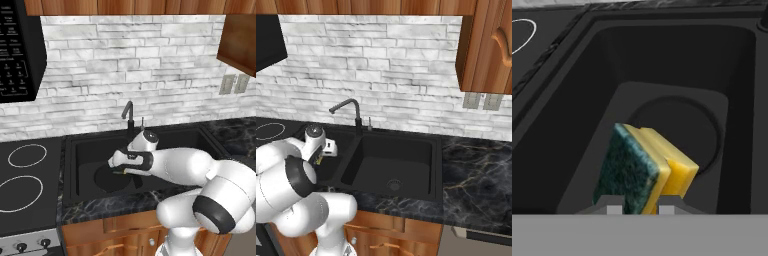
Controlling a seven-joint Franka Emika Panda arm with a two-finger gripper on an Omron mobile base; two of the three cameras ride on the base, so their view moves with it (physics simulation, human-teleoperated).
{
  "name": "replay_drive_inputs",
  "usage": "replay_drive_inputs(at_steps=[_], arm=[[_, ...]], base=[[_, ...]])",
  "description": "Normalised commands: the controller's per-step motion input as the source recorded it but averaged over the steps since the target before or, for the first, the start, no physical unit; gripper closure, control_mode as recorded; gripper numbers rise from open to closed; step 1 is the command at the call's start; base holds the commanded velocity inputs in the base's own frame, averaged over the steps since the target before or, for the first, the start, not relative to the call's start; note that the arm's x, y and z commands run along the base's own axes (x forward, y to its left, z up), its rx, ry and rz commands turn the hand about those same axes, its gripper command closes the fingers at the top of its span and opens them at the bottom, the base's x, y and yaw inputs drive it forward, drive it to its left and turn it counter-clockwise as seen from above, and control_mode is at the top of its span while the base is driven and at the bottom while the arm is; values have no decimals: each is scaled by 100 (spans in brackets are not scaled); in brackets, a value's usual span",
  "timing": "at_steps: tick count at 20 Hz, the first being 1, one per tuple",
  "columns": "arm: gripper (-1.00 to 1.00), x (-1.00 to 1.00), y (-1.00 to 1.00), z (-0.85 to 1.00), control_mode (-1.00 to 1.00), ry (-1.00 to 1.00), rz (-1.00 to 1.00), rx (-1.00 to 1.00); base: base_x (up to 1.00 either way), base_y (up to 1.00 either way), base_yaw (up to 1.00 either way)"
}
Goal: Pick the pan and sponge and place them into the sink. Then turn on the water.
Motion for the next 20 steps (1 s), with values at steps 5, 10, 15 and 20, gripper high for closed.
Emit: replay_drive_inputs(at_steps=[5, 10, 15, 20], arm=[[100, 12, 4, -17, -100, 2, -5, -2], [100, 8, 3, -20, -100, 4, -5, -2], [100, 8, 9, -23, -100, 3, -4, -2], [100, 7, 16, -24, -100, 0, -3, 0]], base=[[0, 0, 0], [0, 0, 0], [0, 0, 0], [0, 0, 0]])
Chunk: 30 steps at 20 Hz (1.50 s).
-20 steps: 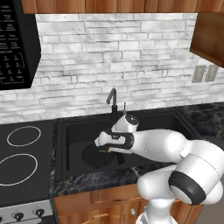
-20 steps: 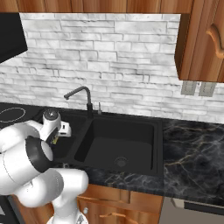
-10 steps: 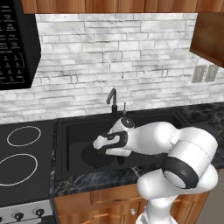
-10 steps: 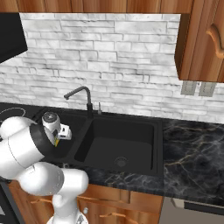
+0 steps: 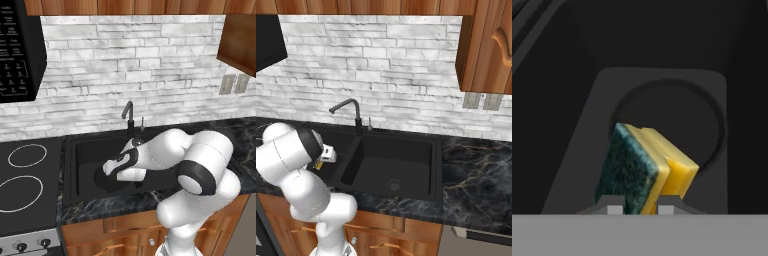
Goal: Pick the pan and sponge and place them into the sink. Then turn on the water.
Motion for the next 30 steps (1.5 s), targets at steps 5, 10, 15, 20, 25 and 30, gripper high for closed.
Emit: replay_drive_inputs(at_steps=[5, 10, 15, 20, 25, 30], arm=[[100, 10, 10, -25, -100, 0, -4, 0], [100, 7, -4, -21, -100, 0, -3, -1], [100, 7, -1, -22, -100, 0, -3, -1], [100, 12, 1, -22, -100, -2, -3, -1], [100, 21, 4, -14, -100, -4, -2, -1], [100, 21, 10, -16, -100, -4, -2, 0]], base=[[0, 0, 0], [0, 0, 0], [0, 0, 0], [0, 0, 0], [0, 0, 0], [0, 0, 0]])
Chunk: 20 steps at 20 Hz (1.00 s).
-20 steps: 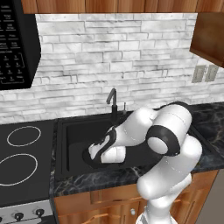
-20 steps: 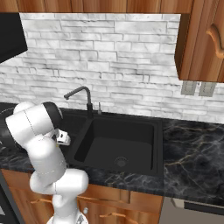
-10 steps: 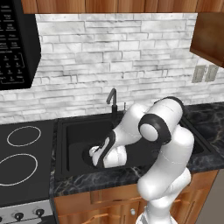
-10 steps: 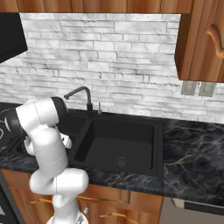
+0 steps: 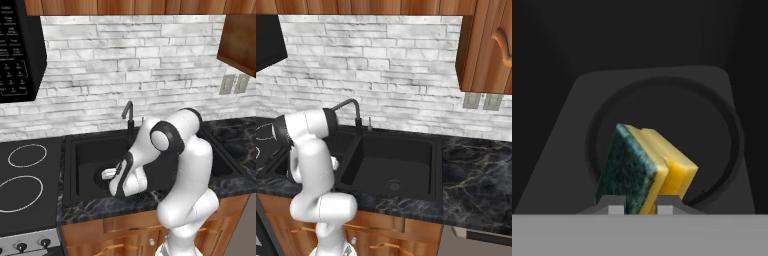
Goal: Pick the pan and sponge and place them into the sink. Then turn on the water.
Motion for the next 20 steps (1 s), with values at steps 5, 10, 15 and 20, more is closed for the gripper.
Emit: replay_drive_inputs(at_steps=[5, 10, 15, 20], arm=[[100, 20, 14, -24, -100, -2, -3, -1], [100, 22, 18, -23, -100, 0, -4, -2], [100, 26, 23, -23, -100, 0, -4, -2], [-100, 17, 25, -30, -100, 0, -4, -1]], base=[[0, 0, 0], [0, 0, 0], [0, 0, 0], [0, 0, 0]])
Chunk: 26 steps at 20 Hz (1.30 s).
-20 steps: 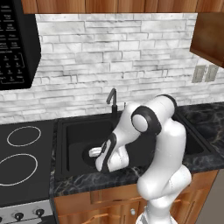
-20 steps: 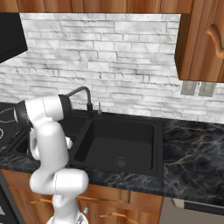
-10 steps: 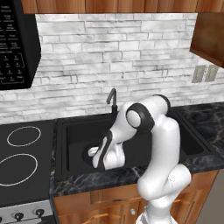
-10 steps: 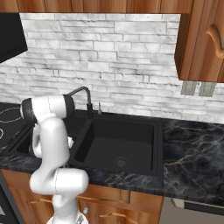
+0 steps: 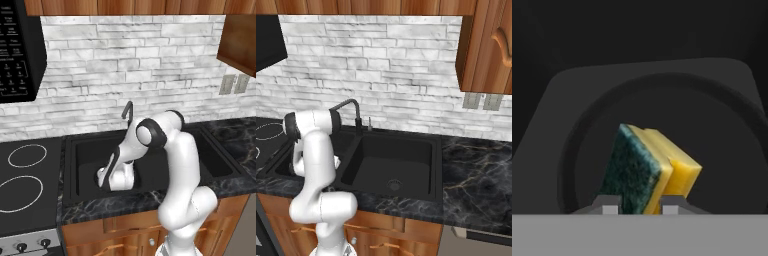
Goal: Pick the pan and sponge and place them into the sink. Then turn on the water.
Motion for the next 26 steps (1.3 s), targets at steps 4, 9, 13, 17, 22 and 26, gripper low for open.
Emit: replay_drive_inputs(at_steps=[4, 9, 13, 17, 22, 26], arm=[[-100, 9, 15, -27, -100, 0, -4, -1], [-100, 11, 7, -24, -100, 0, -4, 0], [-100, 4, 4, -1, -100, -1, -4, 0], [-100, -4, 7, 34, -100, -4, -3, 0], [-100, -7, 2, 42, -100, -4, -2, 0], [-100, -17, 0, 36, -100, -2, -2, 0]], base=[[0, 0, 0], [0, 0, 0], [0, 0, 0], [0, 0, 0], [0, 0, 0], [0, 0, 0]])
